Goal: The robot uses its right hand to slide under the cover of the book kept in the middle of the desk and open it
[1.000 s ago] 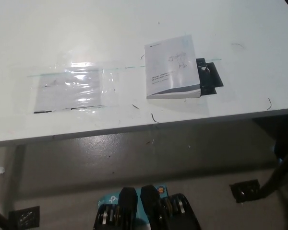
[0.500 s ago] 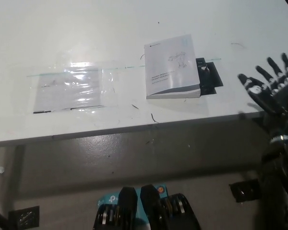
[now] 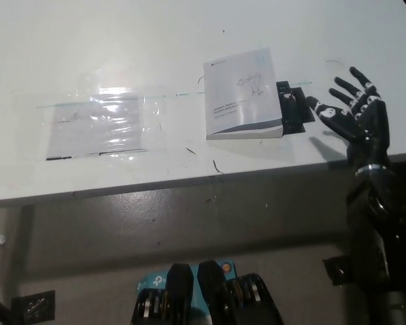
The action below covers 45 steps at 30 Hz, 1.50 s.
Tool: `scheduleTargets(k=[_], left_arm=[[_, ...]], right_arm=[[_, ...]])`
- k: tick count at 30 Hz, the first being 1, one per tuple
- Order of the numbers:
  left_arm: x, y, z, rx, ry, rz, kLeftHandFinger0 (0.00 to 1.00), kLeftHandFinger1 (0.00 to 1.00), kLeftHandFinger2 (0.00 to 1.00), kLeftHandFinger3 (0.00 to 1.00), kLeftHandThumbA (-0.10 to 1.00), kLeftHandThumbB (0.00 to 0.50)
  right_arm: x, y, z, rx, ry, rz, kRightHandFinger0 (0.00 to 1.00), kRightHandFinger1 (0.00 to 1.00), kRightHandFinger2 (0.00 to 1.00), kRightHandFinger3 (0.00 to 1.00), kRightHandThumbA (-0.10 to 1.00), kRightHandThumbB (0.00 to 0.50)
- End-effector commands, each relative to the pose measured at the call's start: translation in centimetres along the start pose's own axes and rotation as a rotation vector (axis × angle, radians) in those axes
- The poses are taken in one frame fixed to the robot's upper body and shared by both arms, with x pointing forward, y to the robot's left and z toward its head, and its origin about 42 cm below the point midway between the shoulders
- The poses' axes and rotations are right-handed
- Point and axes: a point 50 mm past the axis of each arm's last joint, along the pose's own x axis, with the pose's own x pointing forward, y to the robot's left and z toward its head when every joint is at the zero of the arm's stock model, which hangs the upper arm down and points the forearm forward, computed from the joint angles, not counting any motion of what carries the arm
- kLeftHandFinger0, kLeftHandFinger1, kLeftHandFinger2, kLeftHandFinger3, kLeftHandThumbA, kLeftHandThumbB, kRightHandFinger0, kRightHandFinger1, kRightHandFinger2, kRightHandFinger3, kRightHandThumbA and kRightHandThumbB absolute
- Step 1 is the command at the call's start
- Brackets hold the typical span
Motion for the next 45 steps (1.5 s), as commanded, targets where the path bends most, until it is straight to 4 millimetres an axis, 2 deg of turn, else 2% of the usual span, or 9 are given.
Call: scheduleTargets(k=[1, 4, 13, 15, 18, 20, 28, 32, 45], left_arm=[[0.3, 0.1, 0.8, 0.038, -0.041, -0.002, 0.58, 0.6, 0.64, 0.68, 0.53, 0.0], [0.3, 0.3, 0.8, 0.037, -0.04, -0.002, 0.59, 0.61, 0.64, 0.69, 0.53, 0.002], [0.5, 0.1, 0.9, 0.035, -0.05, -0.011, 0.56, 0.59, 0.63, 0.68, 0.52, 0.0], [0.5, 0.1, 0.9, 0.035, -0.05, -0.009, 0.55, 0.59, 0.62, 0.68, 0.52, 0.0], [0.6, 0.1, 0.8, 0.04, -0.049, -0.007, 0.57, 0.6, 0.64, 0.68, 0.52, 0.0], [0.6, -0.1, 0.9, 0.035, -0.047, -0.008, 0.56, 0.59, 0.64, 0.68, 0.53, 0.0], [0.6, -0.2, 0.7, 0.032, -0.051, -0.016, 0.58, 0.61, 0.64, 0.68, 0.52, 0.0], [0.6, -0.1, 0.4, 0.025, -0.057, -0.012, 0.56, 0.59, 0.62, 0.67, 0.52, 0.0], [0.1, 0.3, -0.3, 0.044, -0.041, -0.01, 0.57, 0.6, 0.61, 0.66, 0.55, 0.0]], right_arm=[[1.3, 2.2, 1.9, -0.038, -0.109, 0.047, 0.49, 0.7, 0.7, 0.9, 1.0, 0.111], [1.4, 3.0, 0.7, -0.048, -0.074, 0.059, 0.5, 0.7, 0.72, 1.0, 1.0, 0.122], [1.1, 6.0, -2.1, -0.106, -0.022, 0.135, 0.55, 0.7, 0.68, 1.0, 1.0, 0.014], [1.0, 6.4, -2.5, -0.127, -0.012, 0.142, 0.55, 0.7, 0.68, 1.0, 1.0, 0.013], [0.6, 7.4, -3.8, -0.103, 0.025, 0.135, 0.52, 0.67, 0.68, 1.0, 0.99, 0.077], [0.5, 8.2, -4.2, -0.099, 0.037, 0.139, 0.5, 0.65, 0.67, 1.0, 0.98, 0.066], [0.3, 9.5, -4.5, -0.151, 0.03, 0.181, 0.48, 0.63, 0.66, 1.0, 1.0, 0.058], [0.4, 10.4, -4.1, -0.157, 0.018, 0.213, 0.51, 0.66, 0.67, 1.0, 1.0, 0.099], [1.6, 10.8, -1.1, -0.198, -0.057, 0.297, 0.54, 0.68, 0.71, 1.0, 1.0, 0.073]])
